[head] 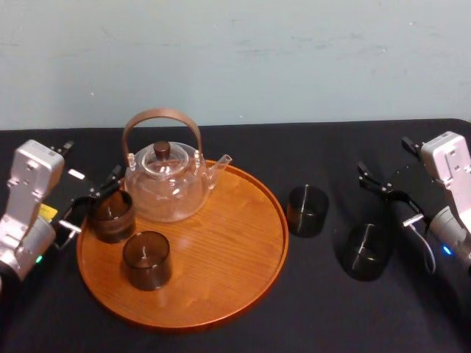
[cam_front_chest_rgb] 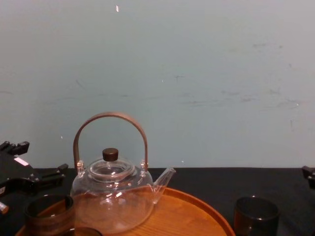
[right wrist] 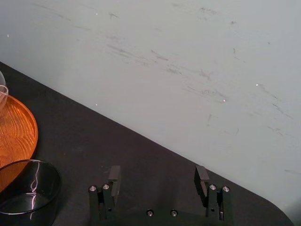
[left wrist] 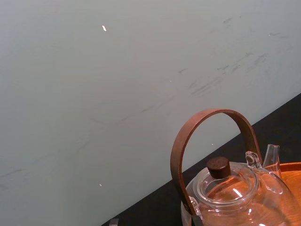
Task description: Pick up the glass from the table and place it on the tray.
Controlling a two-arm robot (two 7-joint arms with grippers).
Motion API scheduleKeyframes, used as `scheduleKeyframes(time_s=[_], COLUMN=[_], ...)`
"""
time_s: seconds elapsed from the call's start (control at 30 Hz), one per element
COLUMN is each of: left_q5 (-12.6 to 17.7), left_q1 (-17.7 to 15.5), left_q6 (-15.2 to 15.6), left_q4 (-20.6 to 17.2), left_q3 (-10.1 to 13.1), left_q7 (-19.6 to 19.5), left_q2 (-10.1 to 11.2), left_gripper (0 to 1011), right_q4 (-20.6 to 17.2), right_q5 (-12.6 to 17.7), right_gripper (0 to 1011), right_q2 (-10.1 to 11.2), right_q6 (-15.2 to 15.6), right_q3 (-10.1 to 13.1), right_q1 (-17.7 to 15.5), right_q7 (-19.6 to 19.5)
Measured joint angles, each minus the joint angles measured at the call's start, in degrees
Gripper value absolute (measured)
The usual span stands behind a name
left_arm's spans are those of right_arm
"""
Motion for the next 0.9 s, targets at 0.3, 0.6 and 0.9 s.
scheduleKeyframes(time_s=[0.3,0.6,0.9], left_q5=[0.0,0.0,0.0], left_q1=[0.0,0.0,0.0], left_q6=[0.0,0.0,0.0], left_q4=[0.0,0.0,0.0], left_q3=[0.0,0.0,0.0], left_q7=[0.0,0.0,0.0], left_q2=[0.0,0.0,0.0], left_gripper=[1002,1001,1001], right_q4=[0.0,0.0,0.0], right_q5=[0.0,0.0,0.0], right_gripper=[1002,1002,1002], right_q2=[0.0,0.0,0.0], right_q6=[0.0,0.0,0.0], right_q3=[0.0,0.0,0.0], right_q1=[0.0,0.0,0.0], right_q7=[0.0,0.0,0.0])
